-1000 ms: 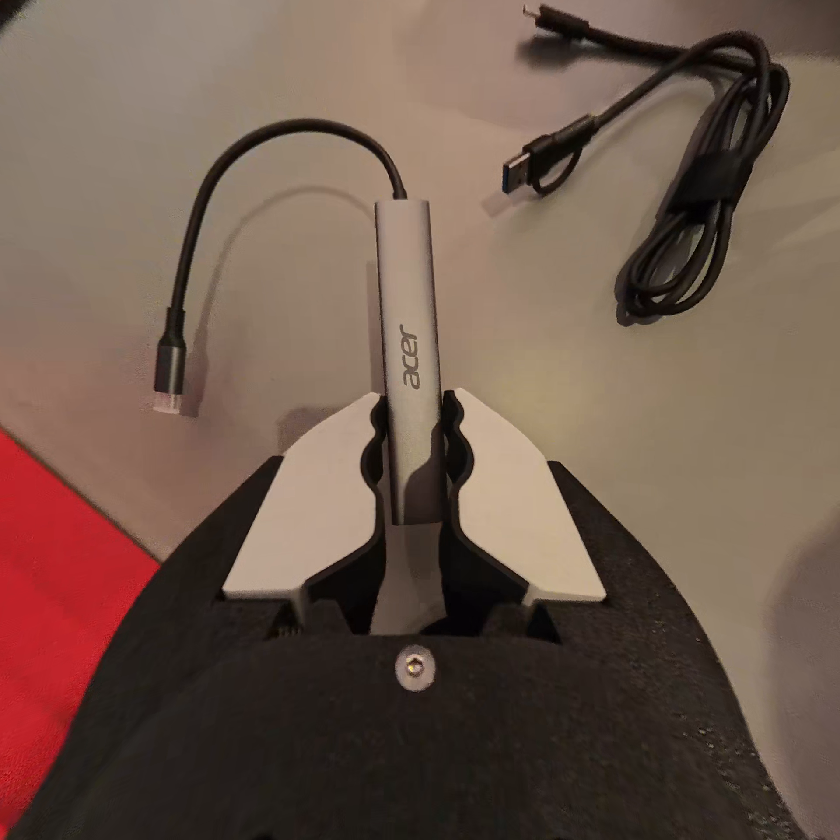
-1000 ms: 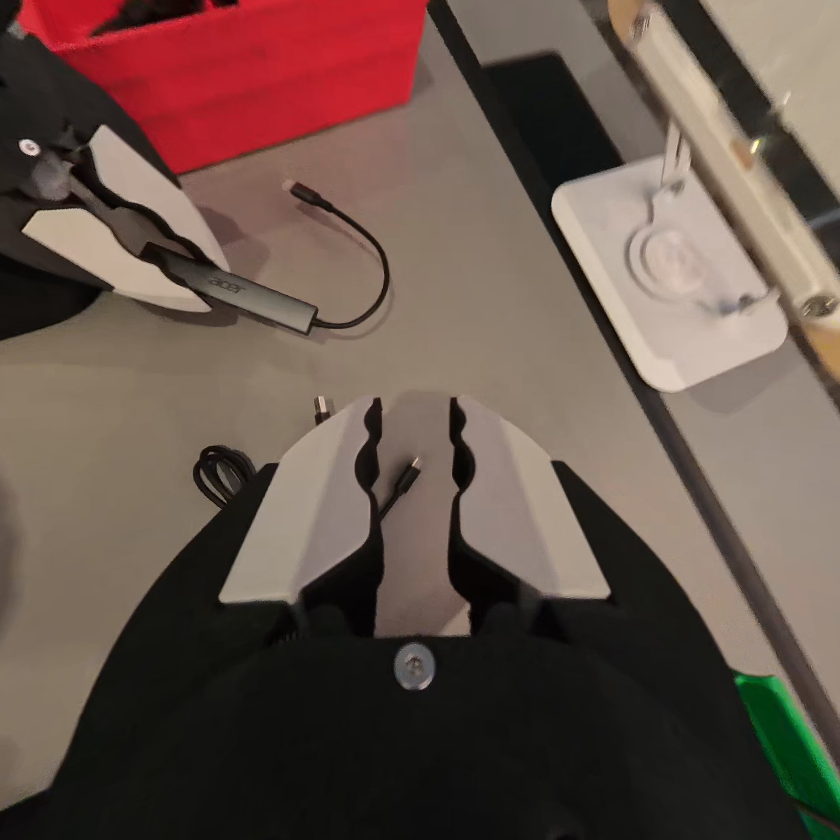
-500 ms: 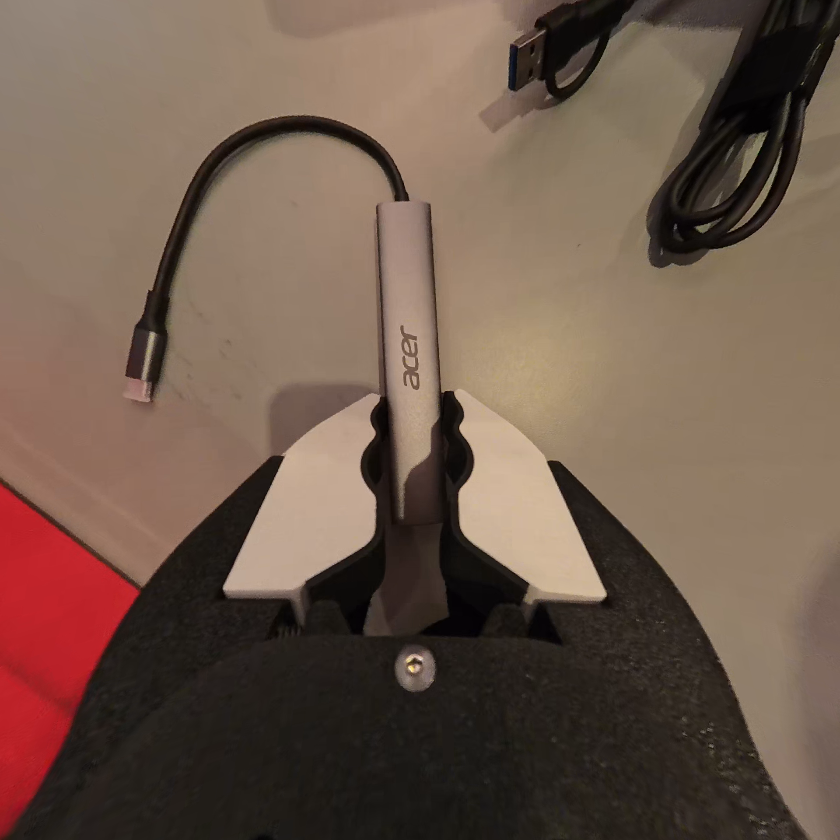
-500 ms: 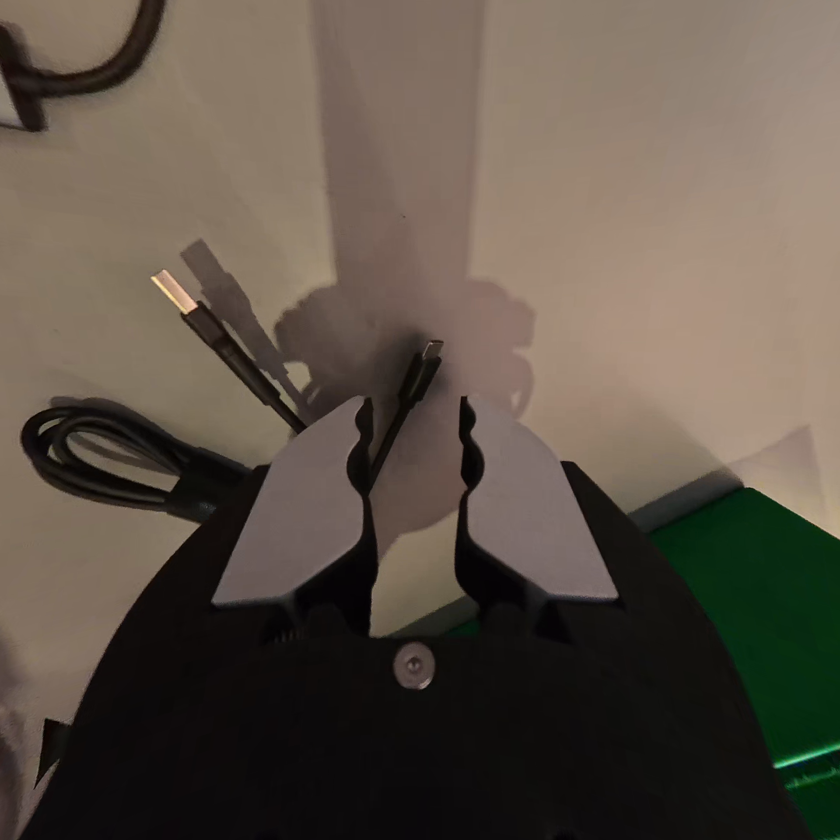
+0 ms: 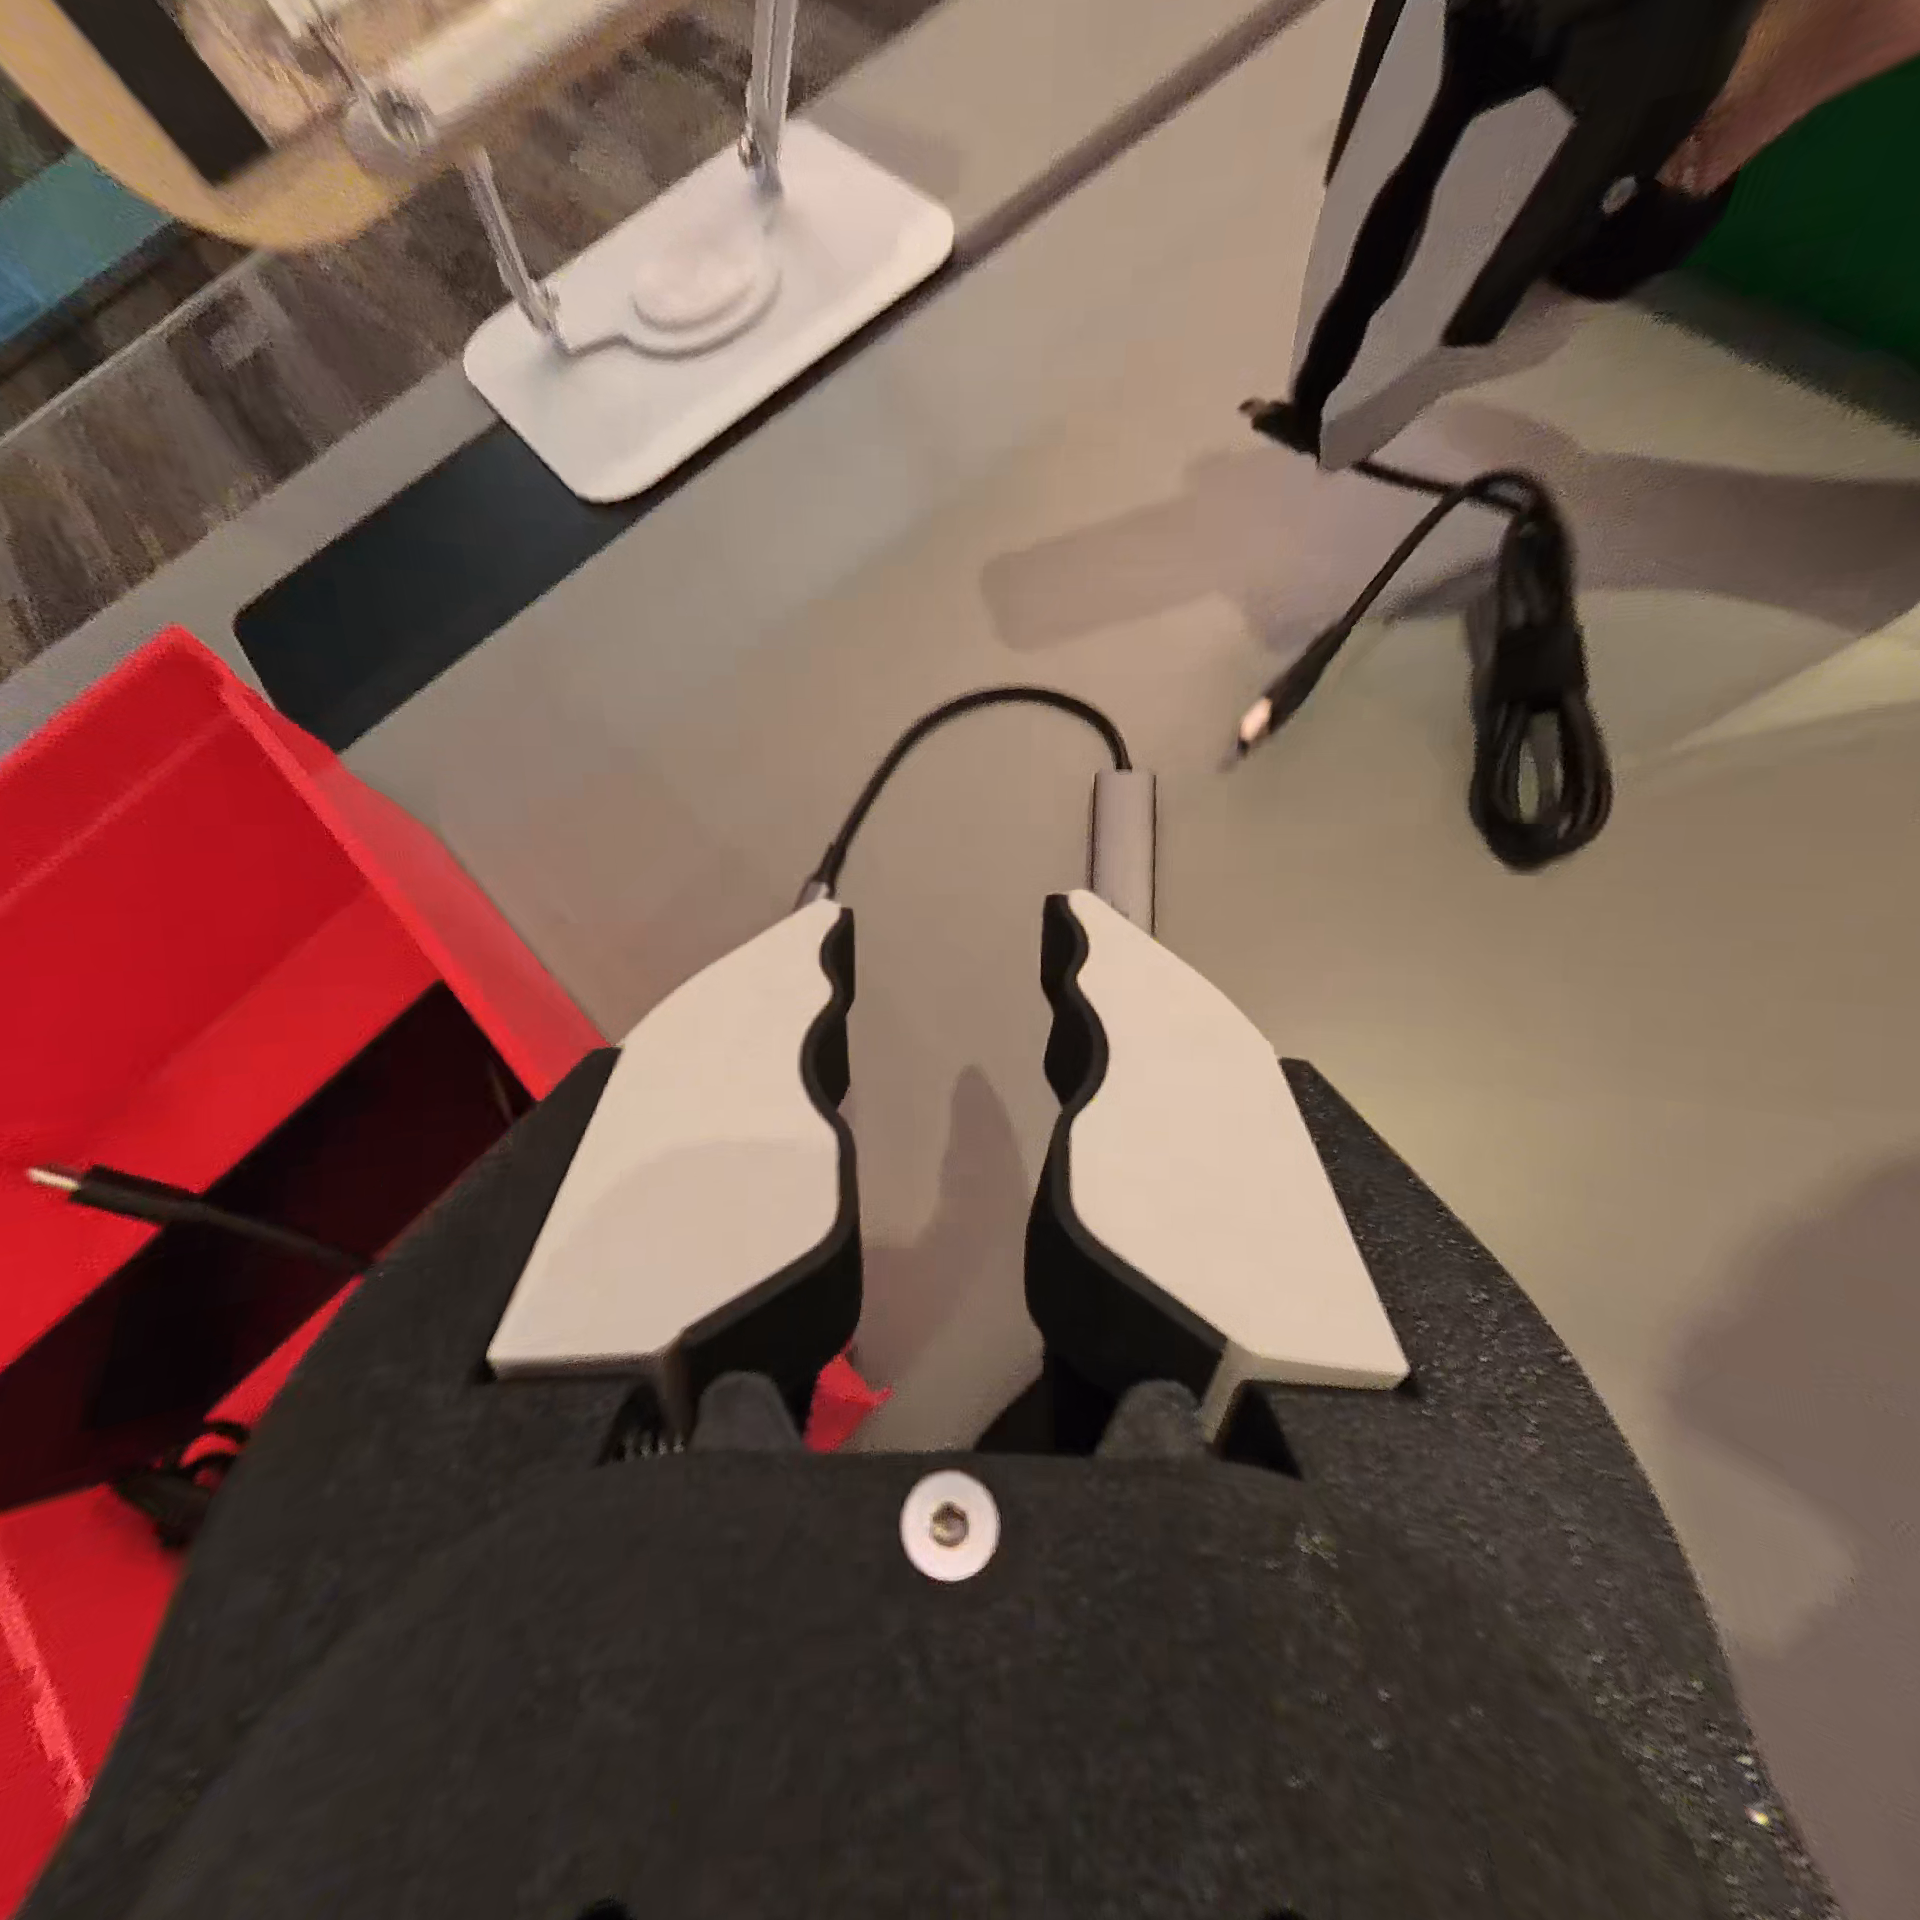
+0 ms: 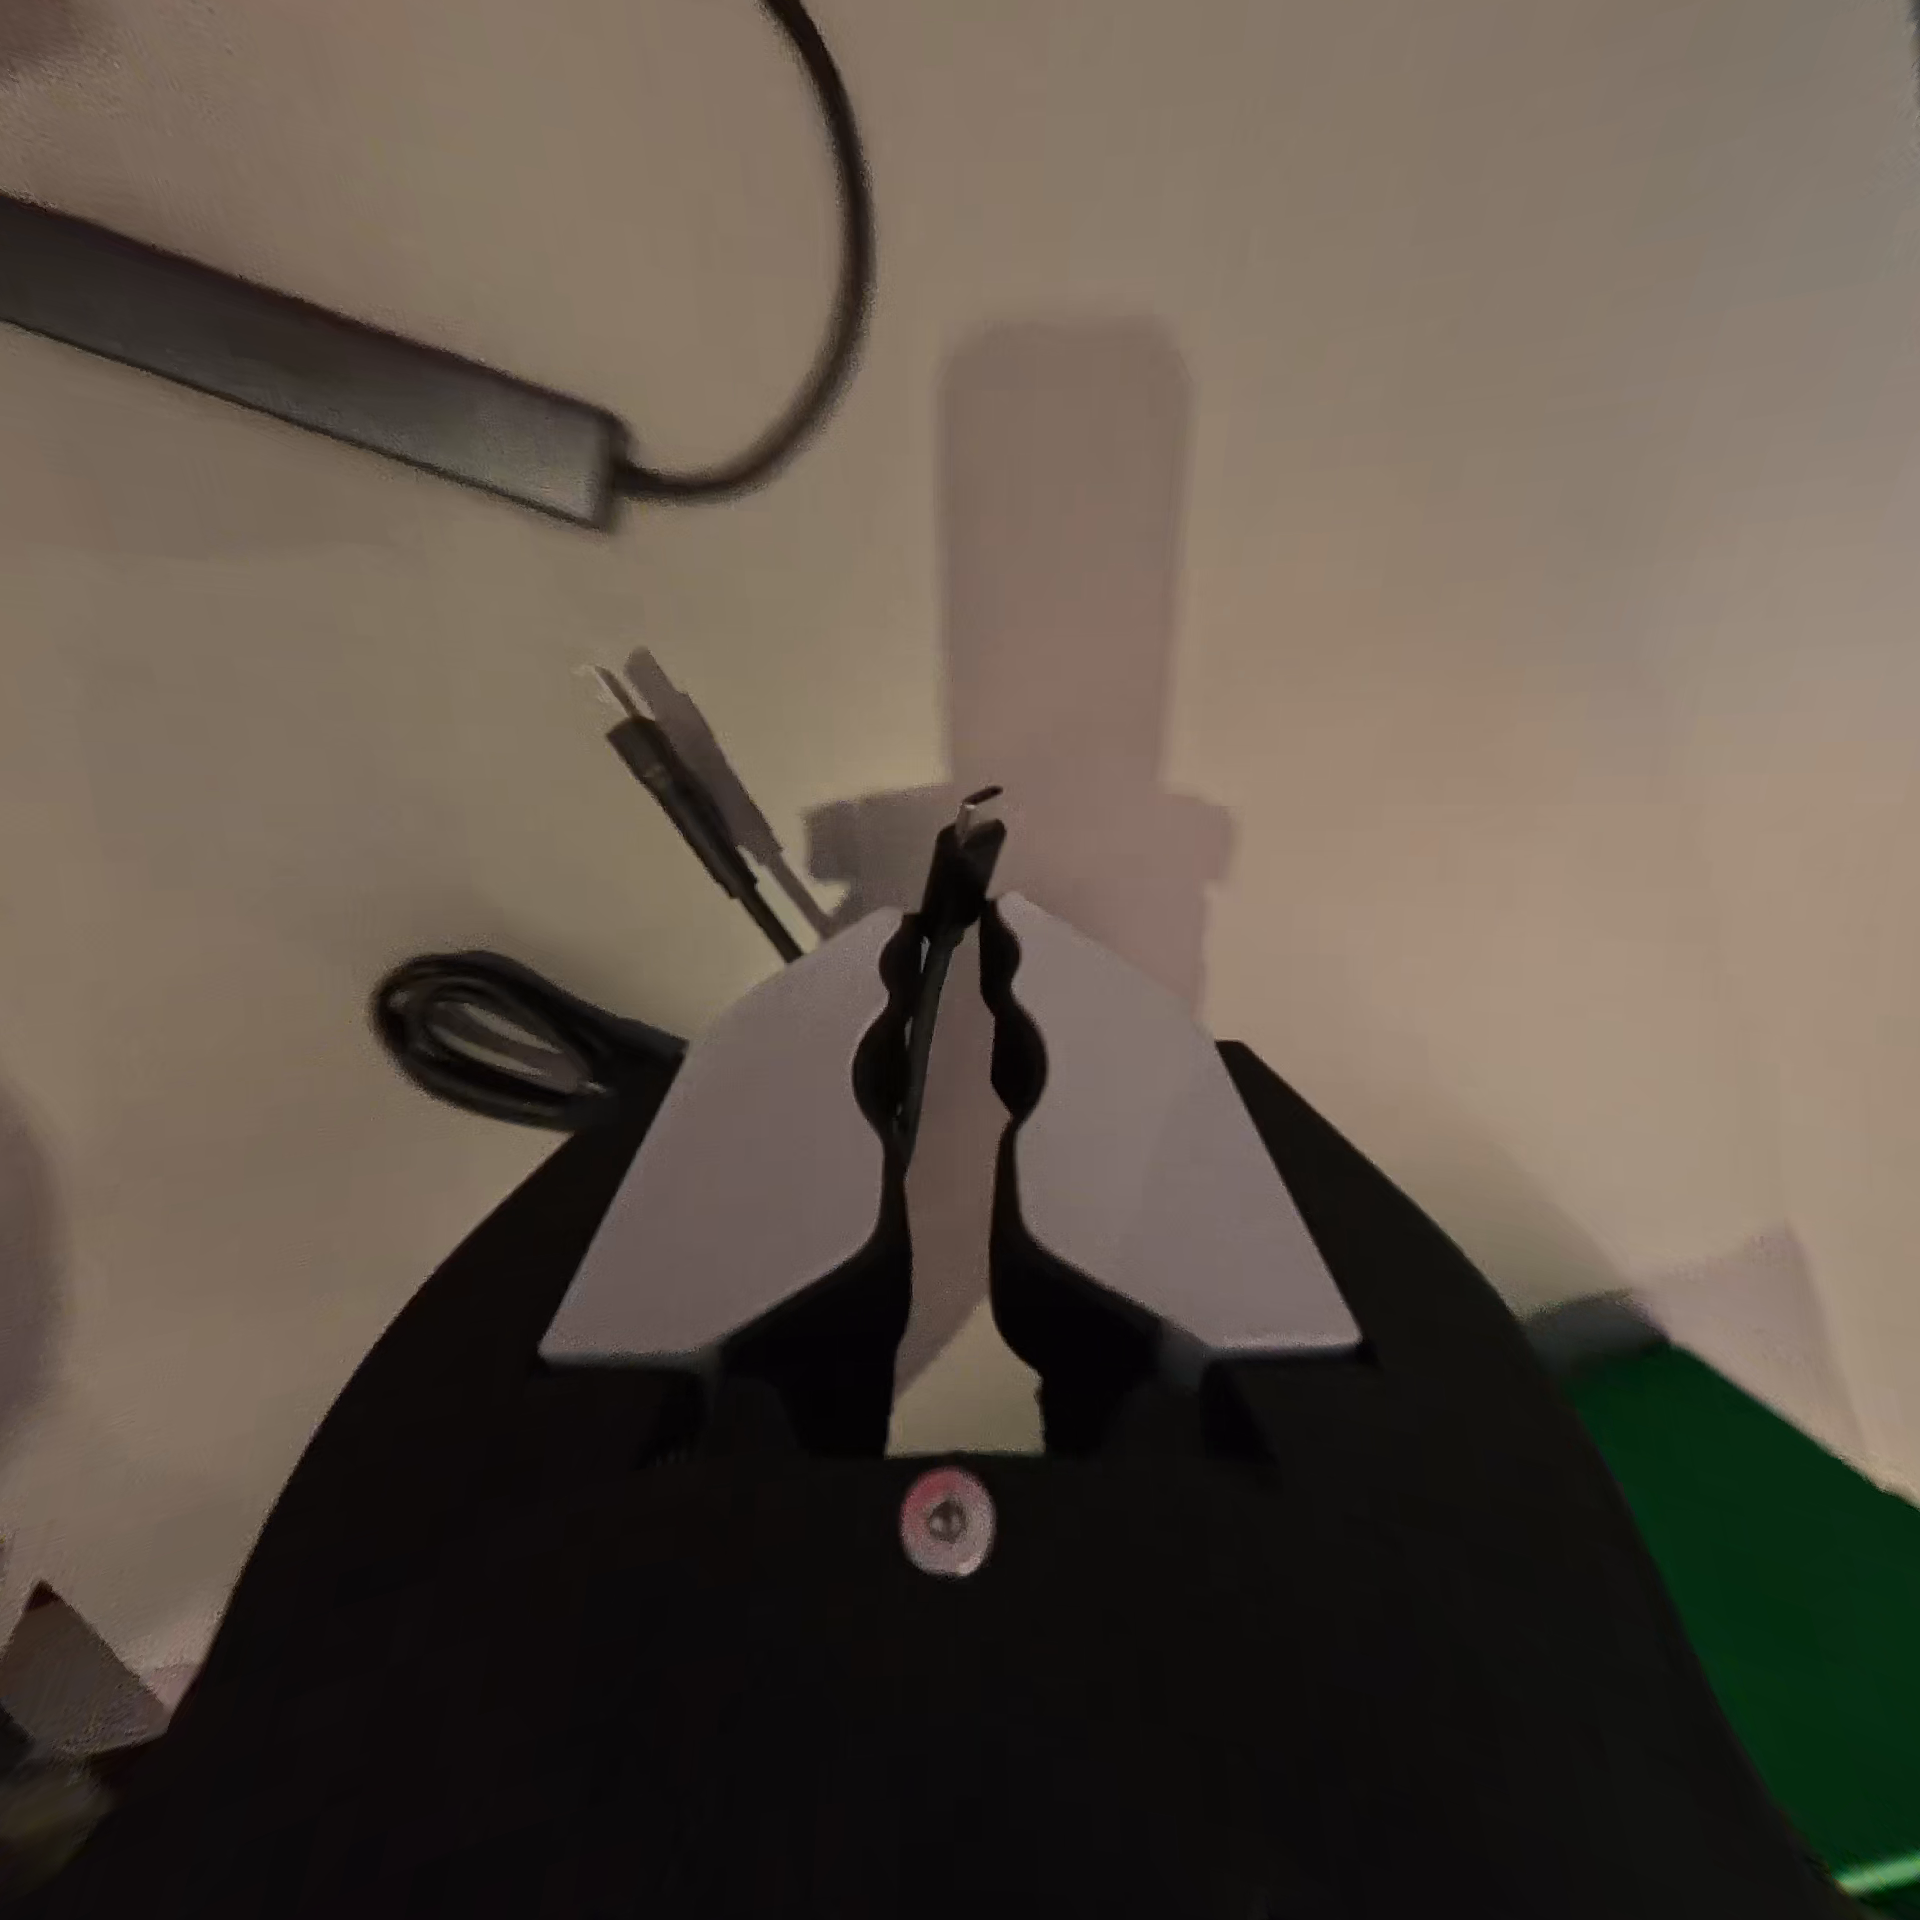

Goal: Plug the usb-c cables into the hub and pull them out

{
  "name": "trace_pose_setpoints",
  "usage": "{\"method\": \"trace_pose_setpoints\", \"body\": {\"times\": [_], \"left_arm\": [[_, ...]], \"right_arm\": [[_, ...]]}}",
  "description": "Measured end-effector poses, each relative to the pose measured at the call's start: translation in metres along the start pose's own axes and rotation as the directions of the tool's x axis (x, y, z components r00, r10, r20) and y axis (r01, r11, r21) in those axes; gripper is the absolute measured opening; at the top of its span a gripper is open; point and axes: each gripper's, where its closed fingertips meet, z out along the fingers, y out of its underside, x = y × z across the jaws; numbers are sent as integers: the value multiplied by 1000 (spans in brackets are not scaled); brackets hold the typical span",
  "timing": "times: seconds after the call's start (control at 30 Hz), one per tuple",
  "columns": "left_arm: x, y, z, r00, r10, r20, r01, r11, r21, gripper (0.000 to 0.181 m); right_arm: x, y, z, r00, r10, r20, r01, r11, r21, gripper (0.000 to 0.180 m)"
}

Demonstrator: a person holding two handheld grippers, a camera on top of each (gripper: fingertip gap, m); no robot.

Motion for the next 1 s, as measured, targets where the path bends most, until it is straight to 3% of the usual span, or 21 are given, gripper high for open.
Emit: {"method": "trace_pose_setpoints", "body": {"times": [0.17, 0.27, 0.43, 0.6, 0.8, 0.93, 1.0], "left_arm": [[18, -44, 14, 988, 41, -147, -24, 993, 113, 31], [46, -70, 35, 962, 164, -217, -124, 975, 185, 32], [76, -105, 47, 882, 181, -435, -62, 959, 275, 32], [85, -110, 45, 799, 384, -463, -228, 906, 357, 12], [104, -112, 25, 650, 558, -515, -318, 816, 483, 10], [98, -122, 13, 680, 557, -476, -310, 808, 501, 8], [88, -131, 5, 728, 527, -439, -288, 815, 502, 7]], "right_arm": [[-39, -56, -51, 973, -195, 124, 128, 902, 413, 11], [-58, -70, -70, 945, -291, 149, 170, 827, 536, 11], [-72, -70, -81, 911, -380, 162, 219, 776, 592, 11], [-78, -64, -84, 876, -457, 156, 280, 744, 607, 11], [-97, -55, -98, 799, -558, 226, 289, 685, 669, 11], [-99, -61, -110, 799, -538, 268, 211, 669, 713, 10], [-95, -70, -118, 825, -513, 237, 179, 636, 751, 26]]}}
